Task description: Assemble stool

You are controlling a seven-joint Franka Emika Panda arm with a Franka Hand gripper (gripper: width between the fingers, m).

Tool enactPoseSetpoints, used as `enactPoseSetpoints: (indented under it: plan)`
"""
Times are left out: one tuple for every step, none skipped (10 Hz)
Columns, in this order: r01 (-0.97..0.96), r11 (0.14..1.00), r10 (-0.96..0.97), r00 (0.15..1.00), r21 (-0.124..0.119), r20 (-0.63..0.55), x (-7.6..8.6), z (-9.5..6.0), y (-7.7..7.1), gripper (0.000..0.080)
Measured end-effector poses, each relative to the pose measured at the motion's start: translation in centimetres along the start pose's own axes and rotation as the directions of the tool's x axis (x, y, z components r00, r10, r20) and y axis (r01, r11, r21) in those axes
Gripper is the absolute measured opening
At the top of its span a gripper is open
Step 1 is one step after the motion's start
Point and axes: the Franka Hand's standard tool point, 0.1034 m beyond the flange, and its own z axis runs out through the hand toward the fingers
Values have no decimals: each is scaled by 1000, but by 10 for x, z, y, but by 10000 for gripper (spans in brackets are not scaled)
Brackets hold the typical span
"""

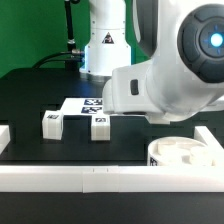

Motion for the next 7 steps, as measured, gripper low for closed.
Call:
enactPoseSetpoints:
  plan:
    - [2, 1000, -2, 999, 3, -52, 8, -5, -1, 325]
    - [26, 1000, -25, 975, 3, -223, 21, -23, -2, 325]
    - [23, 1000, -20, 921, 3, -388, 5, -41, -2, 325]
    - [20, 1000, -17, 887, 3, -461, -9, -44, -4, 325]
    - [25, 1000, -19, 826, 2, -563, -8, -59, -7, 325]
    - [29, 1000, -23, 749, -1, -662, -11, -68, -9, 325]
    - [28, 1000, -20, 699, -1, -715, -10, -66, -7, 325]
